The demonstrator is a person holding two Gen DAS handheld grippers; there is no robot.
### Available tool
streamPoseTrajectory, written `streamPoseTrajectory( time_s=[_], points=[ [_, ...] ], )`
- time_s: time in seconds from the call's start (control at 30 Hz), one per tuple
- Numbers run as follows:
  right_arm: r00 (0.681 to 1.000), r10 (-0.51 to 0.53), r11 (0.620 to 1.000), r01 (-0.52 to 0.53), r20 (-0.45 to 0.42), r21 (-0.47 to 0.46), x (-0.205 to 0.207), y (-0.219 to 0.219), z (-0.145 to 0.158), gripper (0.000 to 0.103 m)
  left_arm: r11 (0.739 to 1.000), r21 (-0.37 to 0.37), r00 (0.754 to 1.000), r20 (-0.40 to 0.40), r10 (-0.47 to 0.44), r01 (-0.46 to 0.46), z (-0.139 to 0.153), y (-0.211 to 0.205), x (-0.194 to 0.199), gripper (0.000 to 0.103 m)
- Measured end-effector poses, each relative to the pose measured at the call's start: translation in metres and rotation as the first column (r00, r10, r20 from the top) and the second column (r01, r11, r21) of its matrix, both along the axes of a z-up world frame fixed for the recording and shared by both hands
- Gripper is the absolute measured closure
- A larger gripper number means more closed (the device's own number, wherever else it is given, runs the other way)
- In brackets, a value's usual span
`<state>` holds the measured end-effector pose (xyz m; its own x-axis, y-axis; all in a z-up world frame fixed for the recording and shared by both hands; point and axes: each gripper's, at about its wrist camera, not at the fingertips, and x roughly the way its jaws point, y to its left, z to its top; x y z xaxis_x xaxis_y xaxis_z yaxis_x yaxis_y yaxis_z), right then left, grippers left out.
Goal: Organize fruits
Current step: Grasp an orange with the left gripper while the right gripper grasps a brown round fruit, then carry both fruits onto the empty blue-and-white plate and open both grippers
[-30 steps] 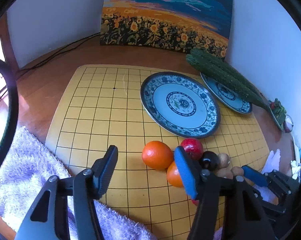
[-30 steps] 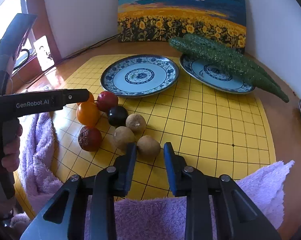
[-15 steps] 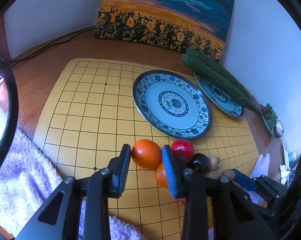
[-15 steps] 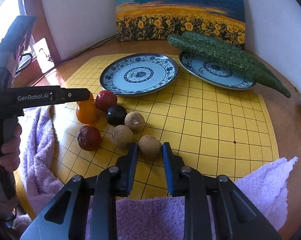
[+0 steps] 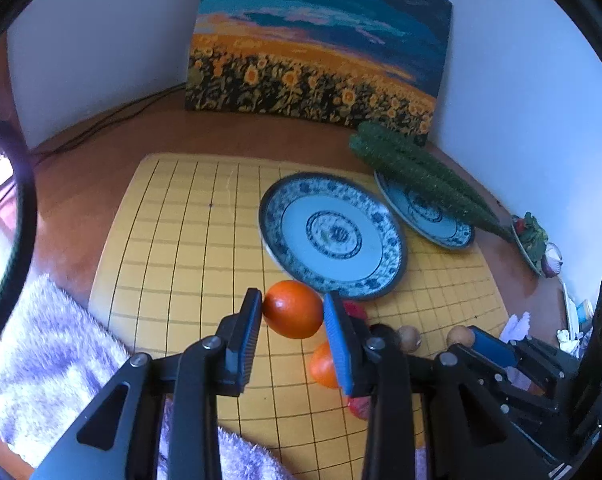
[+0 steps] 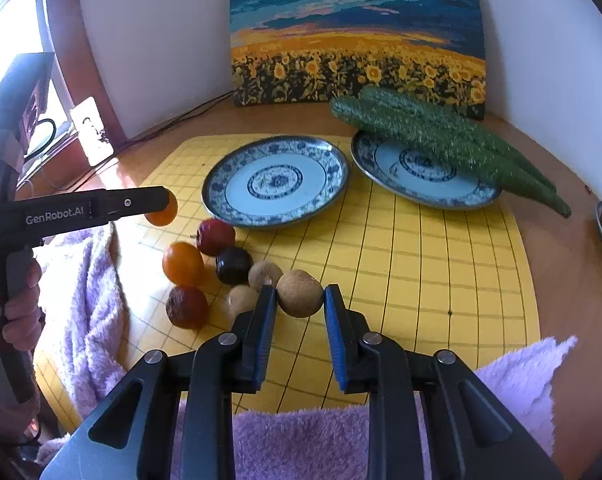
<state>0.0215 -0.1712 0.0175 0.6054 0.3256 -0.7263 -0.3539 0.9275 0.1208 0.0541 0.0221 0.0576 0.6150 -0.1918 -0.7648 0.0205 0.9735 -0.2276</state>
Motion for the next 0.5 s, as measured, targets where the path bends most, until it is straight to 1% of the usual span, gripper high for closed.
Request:
streamPoseTrajectory(
  time_s=[0.17,0.3,0.4,0.5],
  points=[
    [1.0,0.023,1.0,-0.023,0.017,0.006,0.009,0.004,0.013,0.077,1.0,0.02,1.0,0.022,-0.008,0.008,0.006,-0.005,0.007,0.069],
    [0.999,0.03,1.0,-0.03,0.015,0.01,0.02,0.007,0.02,0.077,0.999,0.04,0.999,0.041,-0.026,0.025,0.012,-0.01,0.014,0.07],
    [0.999,0.038,0.999,-0.038,0.031,0.003,0.029,0.011,0.026,0.077,0.998,0.057,0.998,0.055,-0.041,0.037,0.016,-0.013,0.021,0.07],
    [0.999,0.041,0.999,-0.041,0.034,0.007,0.039,0.015,0.028,0.077,0.996,0.071,0.997,0.055,-0.052,0.048,0.016,-0.016,0.031,0.07]
  ],
)
